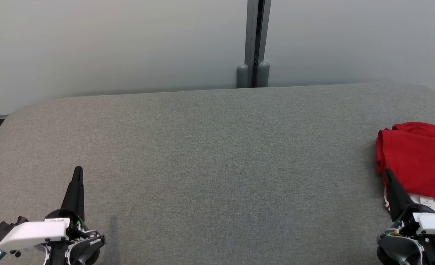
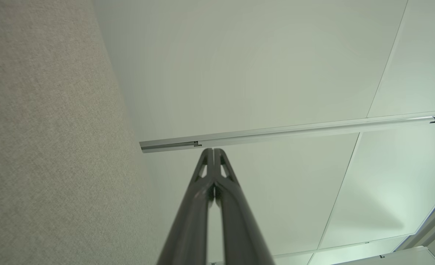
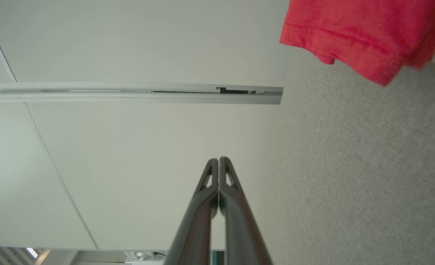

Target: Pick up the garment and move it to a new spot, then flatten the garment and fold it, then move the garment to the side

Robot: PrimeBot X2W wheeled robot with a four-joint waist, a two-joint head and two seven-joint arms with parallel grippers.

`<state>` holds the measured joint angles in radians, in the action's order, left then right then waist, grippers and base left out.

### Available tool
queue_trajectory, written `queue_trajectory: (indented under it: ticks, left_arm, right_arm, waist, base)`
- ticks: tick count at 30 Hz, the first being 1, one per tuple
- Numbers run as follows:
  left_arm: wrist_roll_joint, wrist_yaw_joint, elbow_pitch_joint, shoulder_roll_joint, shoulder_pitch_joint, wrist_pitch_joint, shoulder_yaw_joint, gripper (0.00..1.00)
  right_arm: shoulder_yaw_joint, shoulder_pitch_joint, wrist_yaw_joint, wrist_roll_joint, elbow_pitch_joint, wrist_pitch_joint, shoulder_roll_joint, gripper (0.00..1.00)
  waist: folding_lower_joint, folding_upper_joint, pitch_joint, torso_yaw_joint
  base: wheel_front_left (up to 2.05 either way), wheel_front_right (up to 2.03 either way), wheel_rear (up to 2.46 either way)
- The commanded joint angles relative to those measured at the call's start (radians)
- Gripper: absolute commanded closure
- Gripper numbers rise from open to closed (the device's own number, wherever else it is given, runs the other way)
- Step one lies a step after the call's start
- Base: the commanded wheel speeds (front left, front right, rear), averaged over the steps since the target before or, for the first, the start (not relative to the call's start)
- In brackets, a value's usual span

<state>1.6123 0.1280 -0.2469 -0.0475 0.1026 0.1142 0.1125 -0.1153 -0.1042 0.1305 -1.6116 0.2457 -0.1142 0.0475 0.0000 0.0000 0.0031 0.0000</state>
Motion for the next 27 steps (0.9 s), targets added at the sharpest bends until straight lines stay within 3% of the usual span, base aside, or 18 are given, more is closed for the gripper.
queue_trajectory:
  ticks: [1, 27]
  left_arm:
    - [0.001, 0.005, 0.003, -0.005, 0.014, 0.004, 0.004, 1.00]
    - [0.001, 0.005, 0.003, -0.005, 0.014, 0.003, 0.004, 1.00]
  right_arm:
    - [-0.001, -0.009, 0.000, -0.002, -0.002, -0.004, 0.004, 1.00]
    - [-0.001, -0.009, 0.000, -0.003, -0.003, -0.003, 0.005, 1.00]
  waist:
    - [0.0000, 0.0000, 0.000, 0.000]
    - [0.0000, 0.0000, 0.000, 0.000]
  base:
    - [0.00, 0.00, 0.00]
    - [0.00, 0.00, 0.00]
